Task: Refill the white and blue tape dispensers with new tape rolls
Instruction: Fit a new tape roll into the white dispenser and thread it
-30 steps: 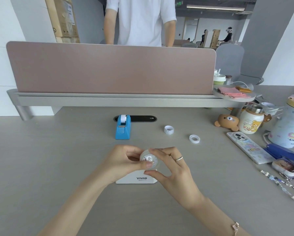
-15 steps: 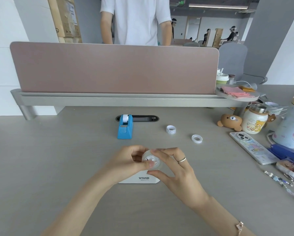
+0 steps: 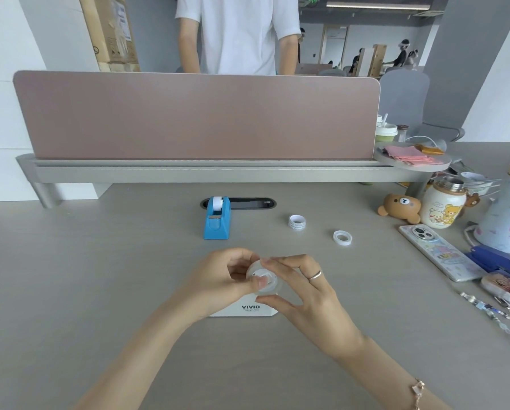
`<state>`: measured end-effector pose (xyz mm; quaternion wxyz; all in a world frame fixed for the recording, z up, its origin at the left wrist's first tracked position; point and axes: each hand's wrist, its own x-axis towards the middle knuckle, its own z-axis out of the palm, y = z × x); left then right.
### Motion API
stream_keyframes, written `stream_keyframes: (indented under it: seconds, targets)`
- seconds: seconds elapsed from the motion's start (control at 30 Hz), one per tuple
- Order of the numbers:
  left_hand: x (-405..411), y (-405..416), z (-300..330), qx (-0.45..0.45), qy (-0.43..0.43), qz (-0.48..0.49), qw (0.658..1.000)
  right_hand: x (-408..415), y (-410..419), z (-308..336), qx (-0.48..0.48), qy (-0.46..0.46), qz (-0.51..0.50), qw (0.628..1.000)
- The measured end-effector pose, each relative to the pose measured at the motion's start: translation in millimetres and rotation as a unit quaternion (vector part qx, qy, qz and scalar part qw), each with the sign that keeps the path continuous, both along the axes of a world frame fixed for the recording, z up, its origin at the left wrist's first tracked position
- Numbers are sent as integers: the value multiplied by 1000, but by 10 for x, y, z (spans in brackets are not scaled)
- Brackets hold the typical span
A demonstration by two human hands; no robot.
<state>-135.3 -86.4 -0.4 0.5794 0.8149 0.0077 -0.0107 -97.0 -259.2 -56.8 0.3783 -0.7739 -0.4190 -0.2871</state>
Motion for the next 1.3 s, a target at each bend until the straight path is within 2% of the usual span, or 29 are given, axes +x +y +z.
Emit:
stream_keyframes:
  seconds: [0.33, 0.5, 0.57, 0.7, 0.77, 0.9, 1.03, 1.3]
  targets:
    - [26, 2, -62, 2, -7, 2, 1000, -3, 0, 32, 14, 15, 12, 1000]
    - [22, -17, -76, 7, -10, 6, 1000, -5, -17, 72, 14, 55, 24, 998]
    - [22, -20, -78, 10, -17, 21, 1000, -14, -38, 103, 12, 98, 39, 994]
    - [37, 40, -67, 9, -33, 55, 998, -68, -35, 176, 87, 237, 21, 967]
    - [32, 59, -45, 6, -42, 54, 998, -63, -26, 210, 120, 315, 6, 942]
    - [23, 59, -15, -17, -41, 39, 998, -71, -20, 302, 153, 428, 47, 890]
    - [28, 71, -19, -26, -30, 26, 999, -87, -12, 369, 174, 466, 67, 865]
    - [17, 74, -43, -36, -28, -7, 999, -84, -8, 378, 180, 478, 46, 858]
